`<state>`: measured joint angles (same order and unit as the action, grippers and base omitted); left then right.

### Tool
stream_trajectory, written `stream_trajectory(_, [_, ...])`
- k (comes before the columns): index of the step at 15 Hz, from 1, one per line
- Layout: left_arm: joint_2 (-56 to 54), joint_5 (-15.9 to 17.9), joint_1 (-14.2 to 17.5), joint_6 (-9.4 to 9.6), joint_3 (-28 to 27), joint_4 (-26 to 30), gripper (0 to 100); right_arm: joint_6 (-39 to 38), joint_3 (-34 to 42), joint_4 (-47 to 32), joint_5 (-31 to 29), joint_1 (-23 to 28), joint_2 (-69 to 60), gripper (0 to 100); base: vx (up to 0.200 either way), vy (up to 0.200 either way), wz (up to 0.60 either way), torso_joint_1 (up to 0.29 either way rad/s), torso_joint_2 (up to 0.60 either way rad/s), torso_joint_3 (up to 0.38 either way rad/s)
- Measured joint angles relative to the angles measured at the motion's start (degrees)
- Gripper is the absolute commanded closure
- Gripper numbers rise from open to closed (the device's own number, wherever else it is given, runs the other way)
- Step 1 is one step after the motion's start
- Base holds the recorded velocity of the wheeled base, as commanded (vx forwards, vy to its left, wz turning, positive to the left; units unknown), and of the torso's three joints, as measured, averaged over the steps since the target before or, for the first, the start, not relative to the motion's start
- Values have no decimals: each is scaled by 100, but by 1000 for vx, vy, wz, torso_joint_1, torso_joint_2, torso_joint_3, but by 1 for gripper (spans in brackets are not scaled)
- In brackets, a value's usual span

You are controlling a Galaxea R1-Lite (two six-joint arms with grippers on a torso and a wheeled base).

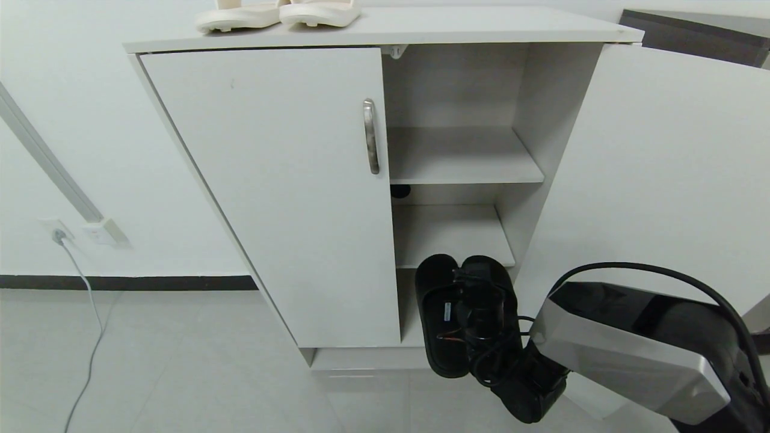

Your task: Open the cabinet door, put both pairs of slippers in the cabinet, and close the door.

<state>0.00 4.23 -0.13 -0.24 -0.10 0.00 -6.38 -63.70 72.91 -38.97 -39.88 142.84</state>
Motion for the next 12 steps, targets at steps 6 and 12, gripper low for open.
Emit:
stream_trajectory(6, [0, 0, 0, 4, 0, 5, 100, 30, -11, 55, -5, 9, -17, 100, 200, 0, 0, 2, 2, 3])
stream_trajectory(12, [0, 0, 2, 2, 0, 0, 100, 72, -22, 28, 2, 5, -34, 100, 33, 0, 0, 1, 0, 0])
